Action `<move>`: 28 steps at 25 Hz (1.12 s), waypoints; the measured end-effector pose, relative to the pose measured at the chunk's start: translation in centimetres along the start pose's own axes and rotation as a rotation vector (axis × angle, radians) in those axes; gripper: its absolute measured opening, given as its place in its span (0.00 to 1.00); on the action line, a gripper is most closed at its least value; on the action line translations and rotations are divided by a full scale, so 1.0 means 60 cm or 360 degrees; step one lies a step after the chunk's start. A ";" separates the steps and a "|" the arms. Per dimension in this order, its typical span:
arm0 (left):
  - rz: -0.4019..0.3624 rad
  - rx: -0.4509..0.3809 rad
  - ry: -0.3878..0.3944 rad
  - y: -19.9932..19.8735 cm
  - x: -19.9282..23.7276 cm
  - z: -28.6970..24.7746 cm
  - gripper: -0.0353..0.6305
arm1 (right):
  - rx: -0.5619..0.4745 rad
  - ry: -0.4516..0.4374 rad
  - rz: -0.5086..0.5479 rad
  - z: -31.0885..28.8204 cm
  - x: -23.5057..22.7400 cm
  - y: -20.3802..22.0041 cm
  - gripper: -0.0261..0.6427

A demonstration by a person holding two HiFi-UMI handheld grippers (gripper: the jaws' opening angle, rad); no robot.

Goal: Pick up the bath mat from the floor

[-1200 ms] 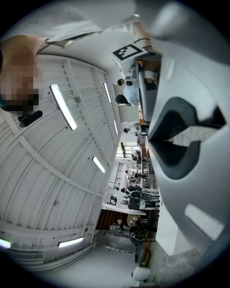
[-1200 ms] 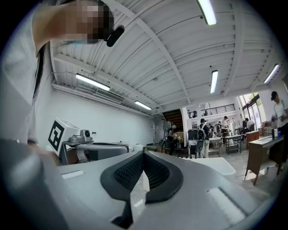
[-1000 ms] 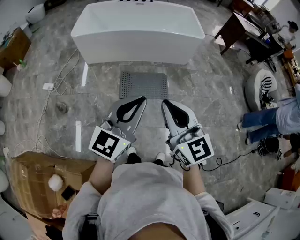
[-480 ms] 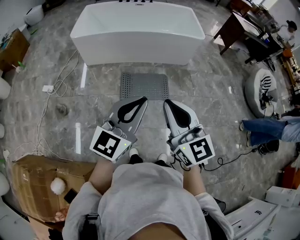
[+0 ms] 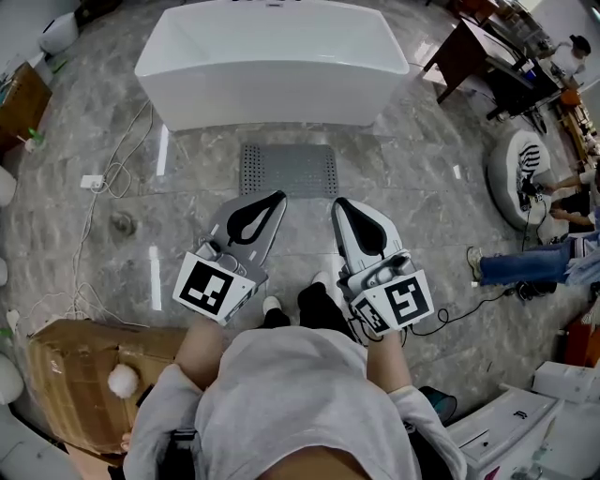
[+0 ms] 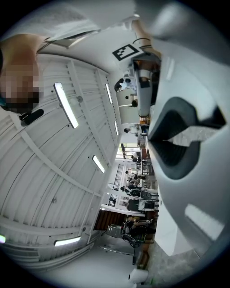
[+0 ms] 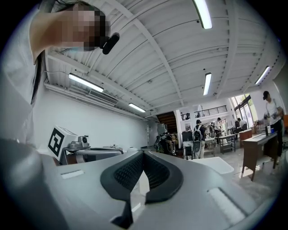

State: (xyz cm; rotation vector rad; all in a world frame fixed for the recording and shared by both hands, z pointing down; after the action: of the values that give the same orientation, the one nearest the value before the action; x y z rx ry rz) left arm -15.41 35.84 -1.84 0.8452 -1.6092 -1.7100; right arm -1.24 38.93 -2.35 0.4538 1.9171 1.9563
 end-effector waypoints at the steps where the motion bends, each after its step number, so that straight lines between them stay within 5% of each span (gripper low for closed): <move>1: 0.0004 -0.0002 -0.0002 0.001 0.005 -0.004 0.05 | 0.0001 0.0009 0.0002 -0.003 -0.005 0.000 0.04; 28: 0.0000 -0.0014 -0.0213 0.014 0.125 -0.298 0.05 | 0.0010 -0.0117 -0.0014 -0.174 -0.322 -0.005 0.04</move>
State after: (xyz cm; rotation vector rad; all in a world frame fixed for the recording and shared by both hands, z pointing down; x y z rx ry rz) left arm -5.44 19.19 -2.04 0.7399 -1.6871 -1.8056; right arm 10.94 20.64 -2.47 0.5108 1.8769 1.9016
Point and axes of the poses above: the fingertips, and each gripper's own axes: z backward along the fingers, x to its left, y out of its underside, the point moved 5 cm from there along z, backward along the fingers, and after that the axes turned 2 degrees about y, right-handed, at the moved point
